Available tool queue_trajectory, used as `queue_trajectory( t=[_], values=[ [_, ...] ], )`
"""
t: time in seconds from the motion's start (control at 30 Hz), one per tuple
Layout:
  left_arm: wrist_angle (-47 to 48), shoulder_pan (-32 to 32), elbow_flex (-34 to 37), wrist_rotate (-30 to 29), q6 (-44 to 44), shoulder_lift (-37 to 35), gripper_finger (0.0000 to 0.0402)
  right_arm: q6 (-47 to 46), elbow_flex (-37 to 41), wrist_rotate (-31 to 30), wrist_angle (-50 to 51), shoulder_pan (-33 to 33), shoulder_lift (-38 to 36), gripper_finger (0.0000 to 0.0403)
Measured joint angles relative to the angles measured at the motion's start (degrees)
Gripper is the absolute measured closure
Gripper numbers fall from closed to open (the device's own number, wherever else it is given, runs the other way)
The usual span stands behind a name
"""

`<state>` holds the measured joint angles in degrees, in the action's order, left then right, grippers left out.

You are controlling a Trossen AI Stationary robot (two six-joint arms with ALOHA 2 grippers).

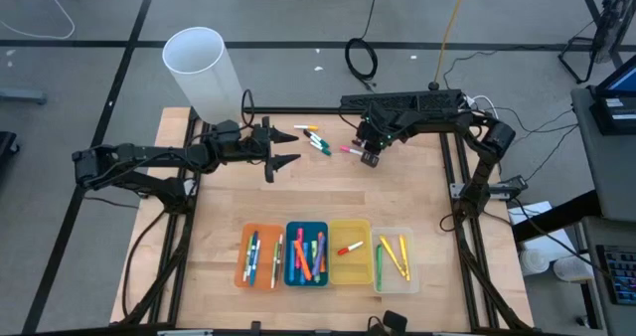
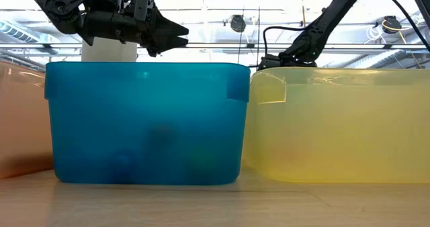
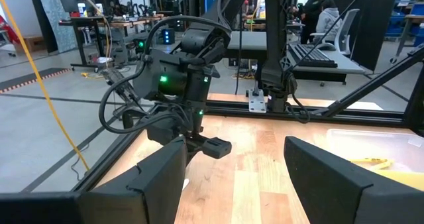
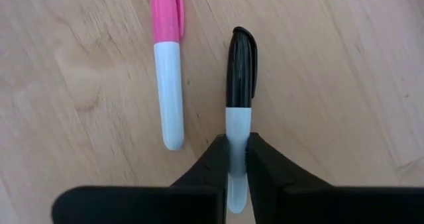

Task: Pick & Place Markers
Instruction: Put the right black highlighter pen into the yellow bin

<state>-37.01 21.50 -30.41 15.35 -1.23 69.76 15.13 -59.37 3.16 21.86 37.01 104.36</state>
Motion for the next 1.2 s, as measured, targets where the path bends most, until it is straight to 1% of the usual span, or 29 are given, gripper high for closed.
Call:
queue_trajectory(
  t=[0.17,0.23,0.3,0.37,0.53,0.6,0.67,0.73,0.83,0.93,1.07,1.2],
  values=[
    [0.0,0.0,0.0,0.0,0.0,0.0,0.0146,0.4,0.3,-0.1,-0.1,-0.2,-3.4,0.0380],
    [0.0,0.0,0.0,0.0,0.0,0.0,0.0146,0.2,0.6,0.0,1.4,-0.5,-6.8,0.0381],
    [0.0,0.0,0.0,0.0,0.0,0.0,0.0147,-0.8,0.2,0.4,-0.1,-1.3,-10.5,0.0382],
    [0.0,0.0,0.0,0.0,0.0,0.0,0.0146,-2.6,0.4,3.7,0.1,-2.6,-14.2,0.0381],
    [0.2,0.0,0.0,0.0,0.0,0.0,0.0146,-7.5,2.9,15.9,-0.5,-9.0,-22.1,0.0381],
    [0.6,0.0,0.0,0.0,0.0,0.0,0.0146,-8.7,4.7,17.1,-1.4,-13.0,-24.9,0.0381],
    [0.8,0.0,0.0,0.0,0.1,0.0,0.0146,-10.5,6.9,16.4,-2.5,-17.7,-26.9,0.0381],
    [0.9,0.0,0.0,-0.1,0.1,0.0,0.0147,-12.9,9.3,15.6,-5.7,-22.7,-28.7,0.0381],
    [0.9,0.0,0.0,-0.1,0.1,0.0,0.0147,-17.4,12.5,11.9,-11.6,-30.3,-30.0,0.0381],
    [0.9,0.0,0.0,-0.4,0.1,0.0,0.0146,-20.7,14.4,7.2,-16.5,-37.7,-29.3,0.0381],
    [1.2,0.0,0.0,-0.4,0.0,0.0,0.0147,-23.3,14.6,1.2,-22.1,-46.3,-26.7,0.0381],
    [1.8,0.0,0.0,-0.5,0.0,0.0,0.0146,-23.7,14.6,-1.7,-23.3,-52.6,-23.6,0.0381]
  ],
)
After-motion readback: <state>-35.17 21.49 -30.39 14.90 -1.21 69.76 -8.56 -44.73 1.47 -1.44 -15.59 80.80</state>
